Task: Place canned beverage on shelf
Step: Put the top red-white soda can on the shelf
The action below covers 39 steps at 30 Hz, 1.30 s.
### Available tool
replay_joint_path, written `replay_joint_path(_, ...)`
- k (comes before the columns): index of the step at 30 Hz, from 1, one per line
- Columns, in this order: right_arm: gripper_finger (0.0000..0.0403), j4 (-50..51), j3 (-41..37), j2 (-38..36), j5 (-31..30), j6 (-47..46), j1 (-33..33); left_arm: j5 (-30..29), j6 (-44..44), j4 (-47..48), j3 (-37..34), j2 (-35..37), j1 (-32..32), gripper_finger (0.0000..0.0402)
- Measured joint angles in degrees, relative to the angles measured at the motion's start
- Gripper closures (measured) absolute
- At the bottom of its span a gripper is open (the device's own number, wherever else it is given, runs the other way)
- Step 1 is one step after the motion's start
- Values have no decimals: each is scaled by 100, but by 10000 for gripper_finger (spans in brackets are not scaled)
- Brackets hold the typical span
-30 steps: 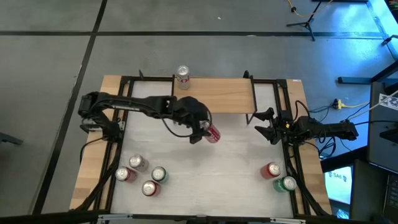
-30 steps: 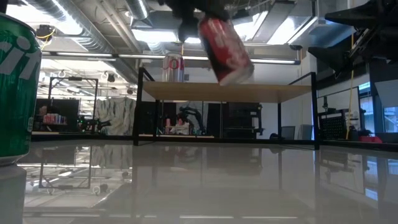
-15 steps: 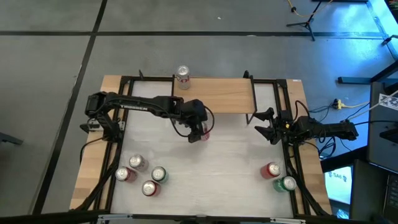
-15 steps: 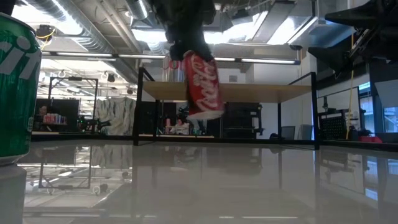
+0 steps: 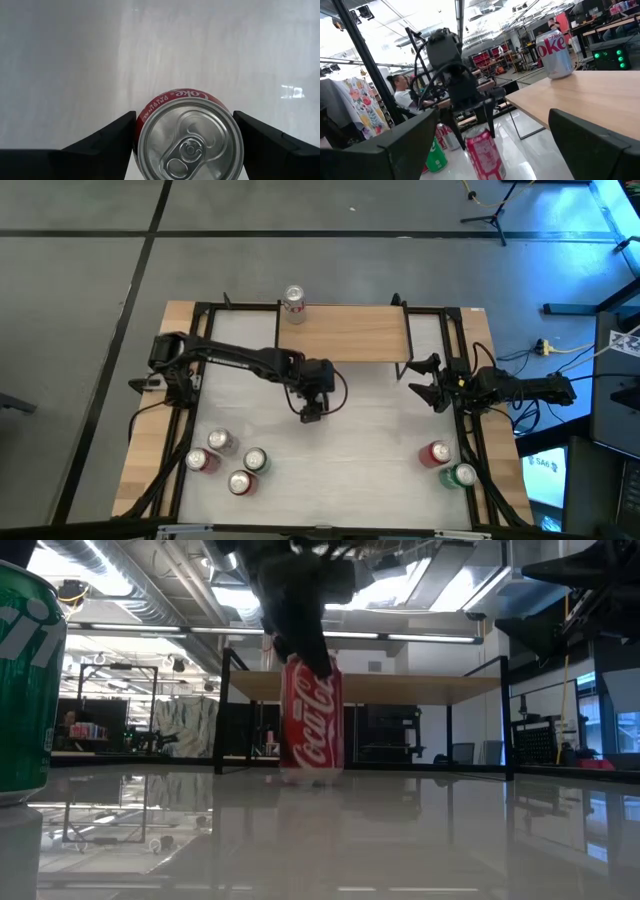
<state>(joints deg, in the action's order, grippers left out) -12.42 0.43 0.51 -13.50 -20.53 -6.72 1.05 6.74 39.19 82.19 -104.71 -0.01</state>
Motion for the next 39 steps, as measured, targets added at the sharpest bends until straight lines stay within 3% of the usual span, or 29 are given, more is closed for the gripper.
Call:
replay_joint_path(10,22,58,0,6,1,2,0,-56,0,-34,0,-83,-9,121)
replay_joint_path(21,22,80,0,6,3,2,-2,-54,14,-38,0,-65,-7,89)
replay_joint_path(39,22,238,0,6,4,-18,0,-51,13,-38,-2,-65,-9,84)
